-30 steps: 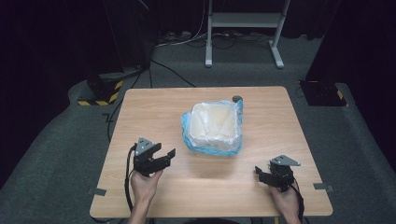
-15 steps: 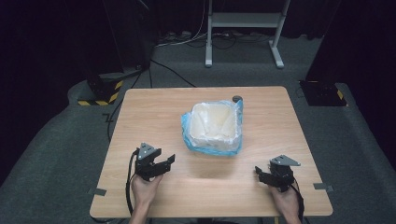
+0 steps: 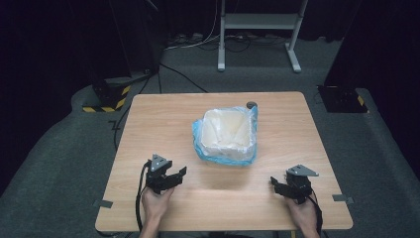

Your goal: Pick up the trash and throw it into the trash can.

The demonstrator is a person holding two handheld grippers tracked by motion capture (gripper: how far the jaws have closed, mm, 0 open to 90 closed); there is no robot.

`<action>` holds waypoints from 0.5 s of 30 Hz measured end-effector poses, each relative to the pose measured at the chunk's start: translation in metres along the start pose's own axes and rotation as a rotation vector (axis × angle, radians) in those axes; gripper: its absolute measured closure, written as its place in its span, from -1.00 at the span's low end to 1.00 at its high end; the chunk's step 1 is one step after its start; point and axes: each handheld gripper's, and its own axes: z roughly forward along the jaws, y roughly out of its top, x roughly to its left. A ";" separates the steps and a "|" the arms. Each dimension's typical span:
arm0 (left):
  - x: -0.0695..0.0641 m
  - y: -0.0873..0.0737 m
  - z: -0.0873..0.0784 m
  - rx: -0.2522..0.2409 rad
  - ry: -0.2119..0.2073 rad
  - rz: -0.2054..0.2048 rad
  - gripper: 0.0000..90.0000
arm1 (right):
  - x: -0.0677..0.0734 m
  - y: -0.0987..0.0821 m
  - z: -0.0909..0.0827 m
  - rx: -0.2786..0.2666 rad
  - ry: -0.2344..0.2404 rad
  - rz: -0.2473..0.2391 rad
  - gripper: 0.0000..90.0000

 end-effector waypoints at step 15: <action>0.000 -0.012 0.020 0.042 0.079 0.035 -0.19 | 0.000 0.000 0.000 -0.001 -0.001 -0.001 -0.31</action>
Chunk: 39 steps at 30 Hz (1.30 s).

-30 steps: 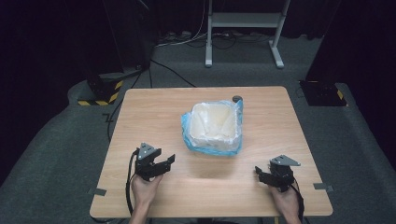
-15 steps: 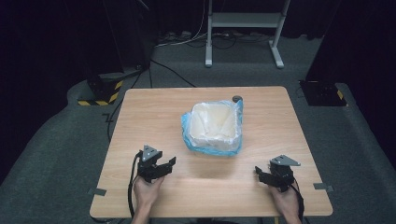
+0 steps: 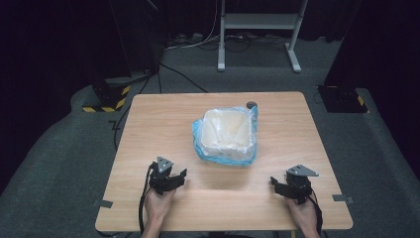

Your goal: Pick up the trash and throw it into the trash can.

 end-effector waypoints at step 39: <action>0.000 -0.005 0.027 0.049 0.054 0.017 -0.18 | 0.000 0.000 0.000 0.000 0.000 0.001 -0.31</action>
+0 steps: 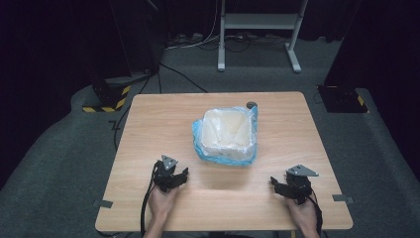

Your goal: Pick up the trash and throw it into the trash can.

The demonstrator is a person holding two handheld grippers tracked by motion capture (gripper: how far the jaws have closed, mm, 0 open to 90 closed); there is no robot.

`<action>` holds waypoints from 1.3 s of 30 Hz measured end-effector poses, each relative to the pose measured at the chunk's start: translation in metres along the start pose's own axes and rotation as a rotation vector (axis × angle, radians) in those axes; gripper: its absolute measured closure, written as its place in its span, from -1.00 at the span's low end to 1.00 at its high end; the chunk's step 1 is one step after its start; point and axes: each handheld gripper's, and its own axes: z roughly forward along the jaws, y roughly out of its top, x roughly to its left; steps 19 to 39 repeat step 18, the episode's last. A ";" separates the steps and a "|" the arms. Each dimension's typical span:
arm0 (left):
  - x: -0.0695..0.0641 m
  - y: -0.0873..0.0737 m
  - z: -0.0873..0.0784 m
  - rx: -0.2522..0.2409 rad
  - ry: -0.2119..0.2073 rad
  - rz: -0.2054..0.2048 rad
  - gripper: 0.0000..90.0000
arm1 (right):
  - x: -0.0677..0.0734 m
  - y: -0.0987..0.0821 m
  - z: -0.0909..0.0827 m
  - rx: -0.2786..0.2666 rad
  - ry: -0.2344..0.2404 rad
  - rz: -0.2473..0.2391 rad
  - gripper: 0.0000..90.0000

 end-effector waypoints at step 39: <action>-0.001 0.000 0.000 0.001 -0.002 0.000 -0.24 | 0.000 0.000 0.000 0.000 0.000 0.001 -0.31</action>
